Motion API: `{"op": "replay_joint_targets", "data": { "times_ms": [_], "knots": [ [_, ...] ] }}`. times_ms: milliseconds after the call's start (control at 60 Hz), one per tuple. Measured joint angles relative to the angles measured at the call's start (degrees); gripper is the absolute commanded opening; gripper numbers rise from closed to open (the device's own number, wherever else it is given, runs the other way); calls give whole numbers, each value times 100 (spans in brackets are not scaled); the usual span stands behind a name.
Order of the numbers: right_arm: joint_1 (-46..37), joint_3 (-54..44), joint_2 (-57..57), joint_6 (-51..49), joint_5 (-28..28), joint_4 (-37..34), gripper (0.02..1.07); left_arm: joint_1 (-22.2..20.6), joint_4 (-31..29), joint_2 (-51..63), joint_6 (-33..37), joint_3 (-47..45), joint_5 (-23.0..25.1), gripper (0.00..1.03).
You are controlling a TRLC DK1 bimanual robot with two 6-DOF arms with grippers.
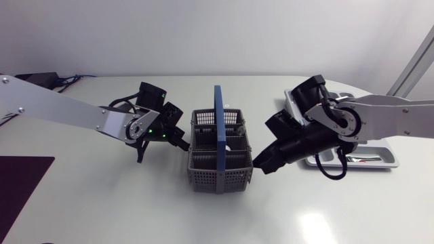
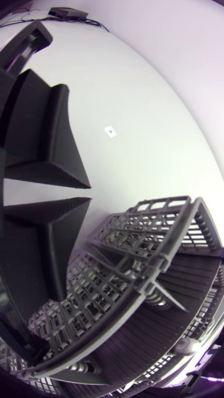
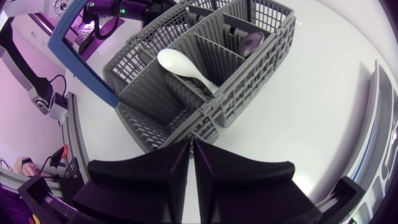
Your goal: Unload the cutlery basket into the drawer organizer.
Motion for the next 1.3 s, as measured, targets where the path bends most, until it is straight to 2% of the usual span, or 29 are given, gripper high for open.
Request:
{"op": "replay_joint_targets", "data": {
  "times_ms": [50, 183, 317, 383, 533, 767, 1050, 1300],
  "knots": [
    [79, -37, -90, 0, 162, -13, 16, 13, -61, 26, 0, 48, 2, 24],
    [155, -249, -629, 0, 745, 184, 53, 59, -153, -22, 0, 22, 46, 36],
    [455, -382, -1228, -2, 1423, 459, 66, 186, -254, -535, 7, -306, 48, 45],
    [782, -481, -1480, -28, 1764, 715, 66, 223, -262, -977, 44, -551, 50, 49],
    [1303, -684, -1606, -240, 2192, 1360, 70, 221, -302, -1945, 131, -1091, 68, 51],
    [1609, -754, -1023, -581, 2417, 2083, 69, 20, -516, -2914, 149, -1683, 66, 53],
    [1827, -761, -413, -868, 2739, 2704, 69, -186, -595, -3318, 149, -2037, 68, 53],
    [1821, -761, -339, -933, 2796, 2828, 68, -295, -595, -3381, 149, -2170, 66, 53]
  ]
}}
